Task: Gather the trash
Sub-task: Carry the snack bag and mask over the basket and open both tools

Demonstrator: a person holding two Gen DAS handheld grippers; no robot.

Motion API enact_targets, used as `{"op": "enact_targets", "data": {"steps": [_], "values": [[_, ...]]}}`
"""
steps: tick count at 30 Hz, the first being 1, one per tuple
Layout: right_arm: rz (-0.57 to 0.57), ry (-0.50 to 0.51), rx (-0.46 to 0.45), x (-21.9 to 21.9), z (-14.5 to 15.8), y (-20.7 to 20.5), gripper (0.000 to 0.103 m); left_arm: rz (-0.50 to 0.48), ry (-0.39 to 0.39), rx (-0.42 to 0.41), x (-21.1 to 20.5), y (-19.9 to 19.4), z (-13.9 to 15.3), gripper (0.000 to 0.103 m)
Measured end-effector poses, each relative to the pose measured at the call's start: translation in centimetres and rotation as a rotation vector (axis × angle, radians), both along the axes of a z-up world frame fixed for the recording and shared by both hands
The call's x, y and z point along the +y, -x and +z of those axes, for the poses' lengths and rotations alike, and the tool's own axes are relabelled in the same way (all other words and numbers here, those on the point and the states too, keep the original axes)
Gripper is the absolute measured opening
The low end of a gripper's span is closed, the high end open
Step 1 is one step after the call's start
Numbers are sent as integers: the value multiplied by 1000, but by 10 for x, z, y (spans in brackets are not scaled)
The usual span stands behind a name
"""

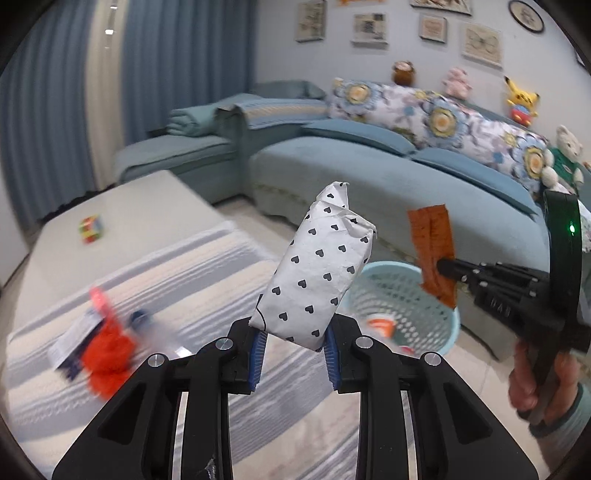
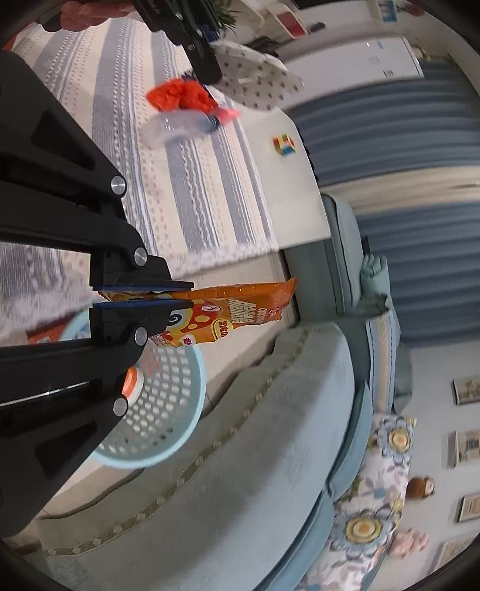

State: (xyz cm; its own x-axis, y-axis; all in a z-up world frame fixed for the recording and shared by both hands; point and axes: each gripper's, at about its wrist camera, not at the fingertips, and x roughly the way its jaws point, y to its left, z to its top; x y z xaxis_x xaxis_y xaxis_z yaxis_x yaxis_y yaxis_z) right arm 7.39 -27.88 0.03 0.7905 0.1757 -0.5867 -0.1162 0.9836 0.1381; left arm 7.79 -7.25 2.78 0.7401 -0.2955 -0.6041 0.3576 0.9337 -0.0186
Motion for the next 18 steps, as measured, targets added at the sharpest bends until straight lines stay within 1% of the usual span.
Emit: {"op": "enact_targets", "data": {"steps": [4,8,11,15,18], "values": [[-54,-17,35,-30,-13,-8,2,-54,-12,51,-40,-26,-14,25],[-94,-83,132,-60,-43,-20,2,-98,11,128,-69,-51,-34,25],[-123,-88,177,-73,-61,-24,2,-118,5,190,-87,-64,-56,25],[-147,-103,260,-82,-90,-34,2,-138,29,307,-104,-74,-94,25],[-154,-122,293,-86,-107,-38,2,-159,10,339,-109,-73,-112,27]]}}
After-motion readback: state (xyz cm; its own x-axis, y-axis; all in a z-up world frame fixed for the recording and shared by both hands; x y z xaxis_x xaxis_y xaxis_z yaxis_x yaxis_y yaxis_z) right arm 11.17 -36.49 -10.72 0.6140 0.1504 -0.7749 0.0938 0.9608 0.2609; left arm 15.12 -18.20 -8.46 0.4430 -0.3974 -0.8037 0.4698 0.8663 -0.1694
